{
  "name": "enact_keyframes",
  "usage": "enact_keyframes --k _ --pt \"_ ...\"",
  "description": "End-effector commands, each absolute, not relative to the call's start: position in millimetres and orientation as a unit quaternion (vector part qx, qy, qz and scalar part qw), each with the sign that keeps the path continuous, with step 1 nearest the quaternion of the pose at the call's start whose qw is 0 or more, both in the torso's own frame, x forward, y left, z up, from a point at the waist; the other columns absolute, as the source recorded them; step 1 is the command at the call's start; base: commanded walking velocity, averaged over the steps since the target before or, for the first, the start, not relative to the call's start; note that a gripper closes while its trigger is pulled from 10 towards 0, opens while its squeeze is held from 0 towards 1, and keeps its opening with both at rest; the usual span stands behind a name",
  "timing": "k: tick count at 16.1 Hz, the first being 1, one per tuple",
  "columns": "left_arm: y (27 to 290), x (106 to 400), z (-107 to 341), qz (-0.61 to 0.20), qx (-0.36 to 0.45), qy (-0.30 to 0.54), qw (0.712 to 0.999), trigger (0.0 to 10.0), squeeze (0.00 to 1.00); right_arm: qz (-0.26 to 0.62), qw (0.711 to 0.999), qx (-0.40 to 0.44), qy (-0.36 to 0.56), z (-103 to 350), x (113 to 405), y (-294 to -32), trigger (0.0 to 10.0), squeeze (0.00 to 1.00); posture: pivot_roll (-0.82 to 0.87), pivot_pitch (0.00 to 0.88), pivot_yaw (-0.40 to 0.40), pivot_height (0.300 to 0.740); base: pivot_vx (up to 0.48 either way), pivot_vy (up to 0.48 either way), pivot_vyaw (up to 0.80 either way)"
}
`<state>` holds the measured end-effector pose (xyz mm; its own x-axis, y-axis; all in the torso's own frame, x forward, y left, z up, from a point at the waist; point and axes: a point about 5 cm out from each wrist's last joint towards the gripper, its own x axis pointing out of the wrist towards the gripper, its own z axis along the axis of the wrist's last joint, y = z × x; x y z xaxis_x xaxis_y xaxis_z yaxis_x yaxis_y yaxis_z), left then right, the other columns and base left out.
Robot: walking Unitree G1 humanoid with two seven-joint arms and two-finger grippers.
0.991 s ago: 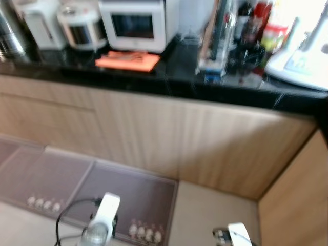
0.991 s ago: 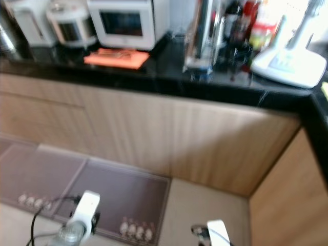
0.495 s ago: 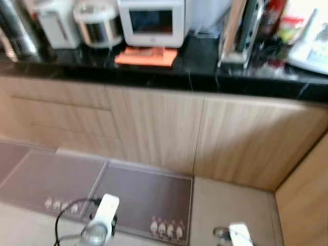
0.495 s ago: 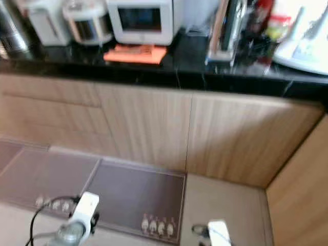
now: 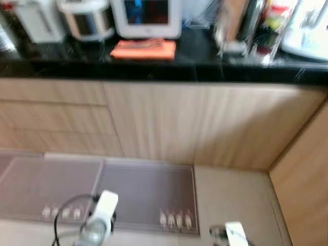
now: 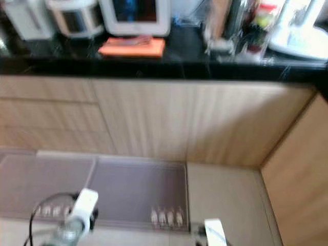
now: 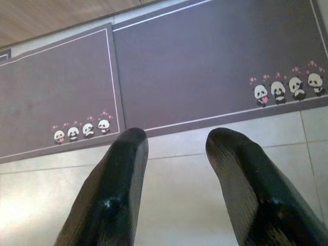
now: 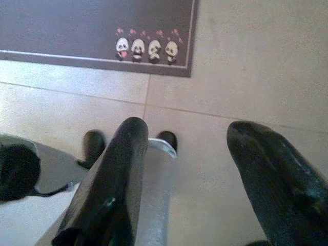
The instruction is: Kitchen organization
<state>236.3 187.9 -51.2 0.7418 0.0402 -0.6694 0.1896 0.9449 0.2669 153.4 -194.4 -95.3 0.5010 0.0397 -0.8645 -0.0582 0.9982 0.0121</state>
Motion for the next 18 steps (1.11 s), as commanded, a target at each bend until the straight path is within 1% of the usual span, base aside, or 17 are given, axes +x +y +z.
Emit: enact_keyframes --k 1,4,12,14,18 --pt "194.9 233.8 -52.1 -0.028 0.156 0.364 0.918 10.0 0.00 0.014 0.869 -0.003 0.495 -94.3 155.3 -197.0 10.0 0.00 -0.09 0.000 0.017 0.740 0.000 0.386 0.00" --pt "191.0 233.7 -52.8 -0.030 0.150 0.365 0.918 10.0 0.00 0.002 0.870 0.002 0.492 -92.7 156.3 -204.8 10.0 0.00 -0.09 0.000 0.010 0.740 0.000 0.375 0.00" --pt "188.8 234.1 -52.8 -0.033 0.143 0.364 0.920 10.0 0.00 0.001 0.874 0.001 0.486 -90.2 162.9 -204.2 10.0 0.00 -0.10 0.000 0.013 0.740 0.000 0.335 0.00" --pt "188.5 235.1 -52.2 -0.034 0.142 0.362 0.921 10.0 0.00 0.013 0.872 -0.005 0.489 -90.0 164.5 -202.1 10.0 0.00 -0.10 0.000 0.015 0.740 0.000 0.341 -0.76" --pt "188.5 237.2 -50.7 -0.034 0.142 0.359 0.922 10.0 0.00 0.002 0.878 0.001 0.478 -87.3 172.6 -198.2 10.0 0.00 -0.10 0.000 0.020 0.740 0.000 0.339 0.00"
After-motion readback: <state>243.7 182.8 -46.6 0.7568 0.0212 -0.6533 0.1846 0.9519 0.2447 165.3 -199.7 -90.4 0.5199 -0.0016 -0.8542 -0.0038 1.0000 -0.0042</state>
